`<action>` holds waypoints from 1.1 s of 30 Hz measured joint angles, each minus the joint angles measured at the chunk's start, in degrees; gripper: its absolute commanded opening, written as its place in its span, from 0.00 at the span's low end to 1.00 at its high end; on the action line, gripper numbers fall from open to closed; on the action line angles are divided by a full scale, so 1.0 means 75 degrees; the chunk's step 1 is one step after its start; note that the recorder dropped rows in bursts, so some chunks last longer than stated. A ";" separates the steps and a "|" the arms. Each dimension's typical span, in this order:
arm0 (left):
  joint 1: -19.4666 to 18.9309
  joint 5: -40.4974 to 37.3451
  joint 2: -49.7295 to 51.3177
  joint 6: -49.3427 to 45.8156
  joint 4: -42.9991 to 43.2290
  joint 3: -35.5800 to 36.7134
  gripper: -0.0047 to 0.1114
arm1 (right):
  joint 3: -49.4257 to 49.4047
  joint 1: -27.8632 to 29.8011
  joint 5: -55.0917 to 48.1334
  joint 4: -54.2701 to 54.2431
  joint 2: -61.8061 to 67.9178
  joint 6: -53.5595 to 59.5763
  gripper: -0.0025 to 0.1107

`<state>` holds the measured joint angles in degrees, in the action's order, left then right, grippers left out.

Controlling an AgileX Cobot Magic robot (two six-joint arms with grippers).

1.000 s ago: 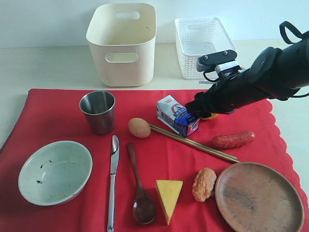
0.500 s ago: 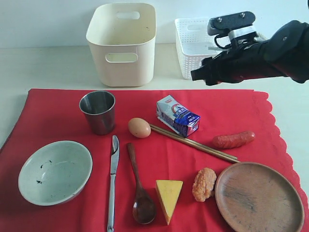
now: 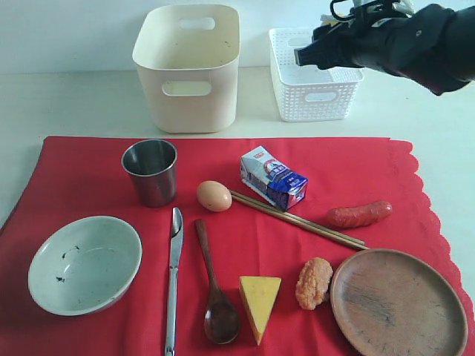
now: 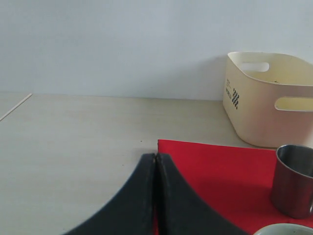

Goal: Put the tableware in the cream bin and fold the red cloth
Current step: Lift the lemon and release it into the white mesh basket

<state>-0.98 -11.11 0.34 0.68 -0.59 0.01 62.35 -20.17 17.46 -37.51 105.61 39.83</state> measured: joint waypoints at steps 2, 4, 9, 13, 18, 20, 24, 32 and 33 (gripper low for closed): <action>0.0000 0.0000 0.0000 0.0000 0.0000 0.0000 0.06 | 0.0339 0.0000 0.0000 0.0011 0.0269 0.0018 0.02; 0.0000 0.0000 0.0000 0.0000 0.0000 0.0000 0.06 | 0.0709 0.0000 0.0000 0.0029 0.0568 0.0037 0.02; 0.0000 0.0000 0.0000 0.0000 0.0000 0.0000 0.06 | 0.1560 0.0014 0.0000 0.0044 0.1237 0.0064 0.02; 0.0000 0.0000 0.0000 0.0000 0.0000 0.0000 0.06 | 0.2097 0.0149 0.0000 0.0059 0.1733 0.0078 0.02; 0.0000 0.0000 0.0000 0.0000 0.0000 0.0000 0.06 | 0.2449 0.0442 -0.0303 0.0059 0.2231 0.0078 0.02; 0.0000 0.0000 0.0000 0.0000 0.0000 0.0000 0.06 | 0.2468 0.0548 -0.0372 0.0059 0.2362 0.0078 0.02; 0.0000 0.0000 0.0000 0.0000 0.0000 0.0000 0.06 | 0.2468 0.0639 -0.0403 0.0059 0.2617 0.0078 0.02; 0.0000 0.0000 0.0000 0.0000 0.0000 0.0000 0.06 | 0.2468 0.0639 -0.0387 0.0107 0.2741 0.0080 0.05; 0.0000 0.0000 0.0000 0.0000 0.0000 0.0000 0.06 | 0.2468 0.0639 -0.0372 0.0107 0.2741 0.0080 0.08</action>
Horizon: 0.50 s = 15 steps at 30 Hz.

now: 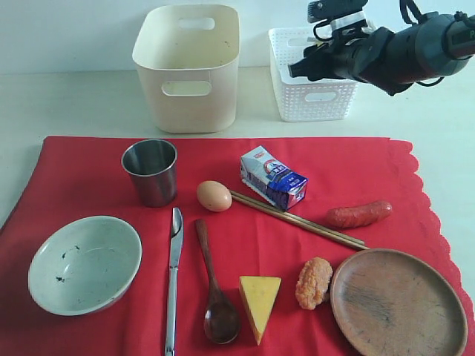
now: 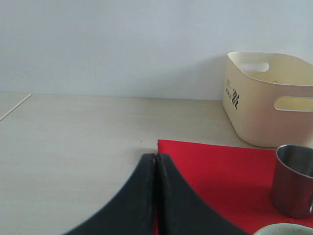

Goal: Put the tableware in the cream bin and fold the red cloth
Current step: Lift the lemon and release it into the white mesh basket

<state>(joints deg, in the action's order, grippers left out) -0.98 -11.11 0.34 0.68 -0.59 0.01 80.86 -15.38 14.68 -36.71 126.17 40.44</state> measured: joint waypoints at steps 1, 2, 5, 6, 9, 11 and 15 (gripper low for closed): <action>0.0000 0.0000 0.0000 0.0000 0.0000 0.0000 0.06 | 0.0000 0.0000 0.0019 0.0000 0.0000 0.0000 0.10; 0.0000 0.0000 0.0000 0.0000 0.0000 0.0000 0.06 | 0.0000 0.0000 0.0018 0.0000 0.0000 0.0000 0.13; 0.0000 0.0000 0.0000 0.0000 0.0000 0.0000 0.06 | 0.0000 0.0000 0.0018 0.0000 0.0000 -0.0122 0.23; 0.0000 0.0000 0.0000 0.0000 0.0000 0.0000 0.06 | 0.0000 0.0000 0.0018 0.0000 0.0000 -0.0207 0.26; 0.0000 0.0000 0.0000 0.0000 0.0000 0.0000 0.06 | 0.0000 0.0000 0.0018 0.0016 0.0000 -0.0340 0.39; 0.0000 0.0000 0.0000 0.0000 0.0000 0.0000 0.06 | 0.0000 0.0000 0.0018 0.0022 0.0000 -0.0370 0.46; 0.0000 0.0000 0.0000 0.0000 0.0000 0.0000 0.06 | 0.0000 0.0000 0.0018 0.0028 0.0000 -0.0425 0.63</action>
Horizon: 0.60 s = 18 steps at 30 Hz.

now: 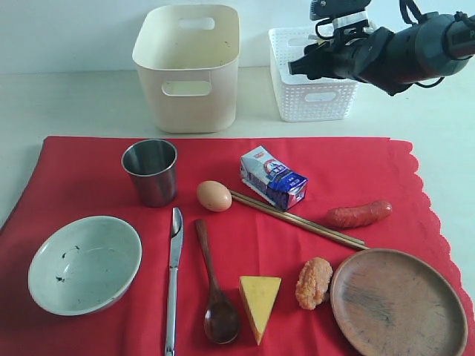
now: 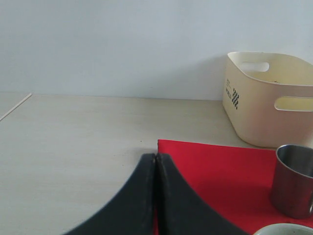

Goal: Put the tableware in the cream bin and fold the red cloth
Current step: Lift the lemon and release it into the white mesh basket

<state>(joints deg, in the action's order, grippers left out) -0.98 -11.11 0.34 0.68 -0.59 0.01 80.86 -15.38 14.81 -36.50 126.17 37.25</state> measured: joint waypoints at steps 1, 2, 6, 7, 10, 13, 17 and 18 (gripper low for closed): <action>0.0000 0.0000 0.0000 0.0000 0.0000 0.0000 0.06 | 0.0000 0.0000 0.0000 0.0012 0.0000 -0.0016 0.67; 0.0000 0.0000 0.0000 0.0000 0.0000 0.0000 0.06 | 0.0000 0.0000 0.0000 0.0012 0.0000 -0.0029 0.71; 0.0000 0.0000 0.0000 0.0000 0.0000 0.0000 0.06 | 0.0028 0.0000 0.0060 0.0029 0.0000 -0.0213 0.77; 0.0000 0.0000 0.0000 0.0000 0.0000 0.0000 0.06 | 0.0043 0.0000 0.0060 0.0029 0.0000 -0.0296 0.77; 0.0000 0.0000 0.0000 0.0000 0.0000 0.0000 0.06 | 0.0040 0.0000 0.0075 0.0029 0.0000 -0.0399 0.76; 0.0000 0.0000 0.0000 0.0000 0.0000 0.0000 0.06 | 0.0040 0.0000 -0.0076 0.0029 -0.0064 -0.0428 0.76; 0.0000 0.0000 0.0000 0.0000 0.0000 0.0000 0.06 | 0.0040 0.0000 -0.1338 0.0029 -0.0874 -0.0432 0.76; 0.0000 0.0000 0.0000 0.0000 0.0000 0.0000 0.06 | 0.0040 0.0000 -0.1688 0.0029 -0.1072 -0.0432 0.76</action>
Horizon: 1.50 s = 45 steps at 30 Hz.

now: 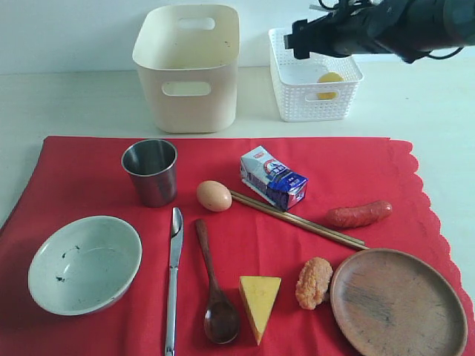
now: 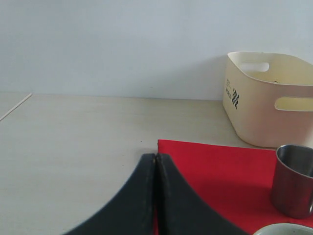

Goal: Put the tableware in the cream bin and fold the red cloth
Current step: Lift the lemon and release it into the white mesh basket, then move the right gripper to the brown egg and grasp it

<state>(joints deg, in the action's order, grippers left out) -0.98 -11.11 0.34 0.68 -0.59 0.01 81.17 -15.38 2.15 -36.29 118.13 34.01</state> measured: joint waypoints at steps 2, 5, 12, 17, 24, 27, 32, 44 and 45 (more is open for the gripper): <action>0.0000 0.0000 0.0000 0.0000 0.0000 0.0000 0.06 | 0.0005 0.0000 -0.0779 0.0000 -0.0443 0.0000 0.76; 0.0000 0.0000 0.0000 0.0000 0.0000 0.0000 0.06 | 0.0005 0.0000 -0.1956 0.0000 -0.1038 0.0000 0.73; 0.0000 0.0000 0.0000 0.0000 0.0000 0.0000 0.06 | 0.0005 0.0000 -0.3649 0.0031 -0.1664 0.0016 0.30; 0.0000 0.0000 0.0000 0.0000 0.0000 0.0000 0.06 | -0.0164 -0.0084 -0.4302 0.0110 -0.1887 0.0146 0.03; 0.0000 0.0000 0.0000 0.0000 0.0000 0.0000 0.06 | -0.0799 -0.1002 -0.4153 0.0321 -0.1957 0.0531 0.02; 0.0000 0.0000 0.0000 0.0000 0.0000 0.0000 0.06 | -0.0887 -0.1396 -0.4140 0.0354 -0.1957 0.0596 0.02; 0.0000 0.0000 0.0000 0.0000 0.0000 0.0000 0.06 | -0.0891 -0.2059 -0.4267 0.0354 -0.1957 0.0756 0.02; 0.0000 0.0000 0.0000 0.0000 0.0000 0.0000 0.06 | -0.0891 -0.3307 -0.4522 0.1588 -0.1382 0.0168 0.05; 0.0000 0.0000 0.0000 0.0000 0.0000 0.0000 0.06 | -0.0891 -0.3356 -0.4522 0.1869 -0.1316 -0.0121 0.07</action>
<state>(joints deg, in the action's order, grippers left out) -0.98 -11.11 0.34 0.68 -0.59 0.01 74.48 -40.54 -31.77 -22.27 108.26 33.10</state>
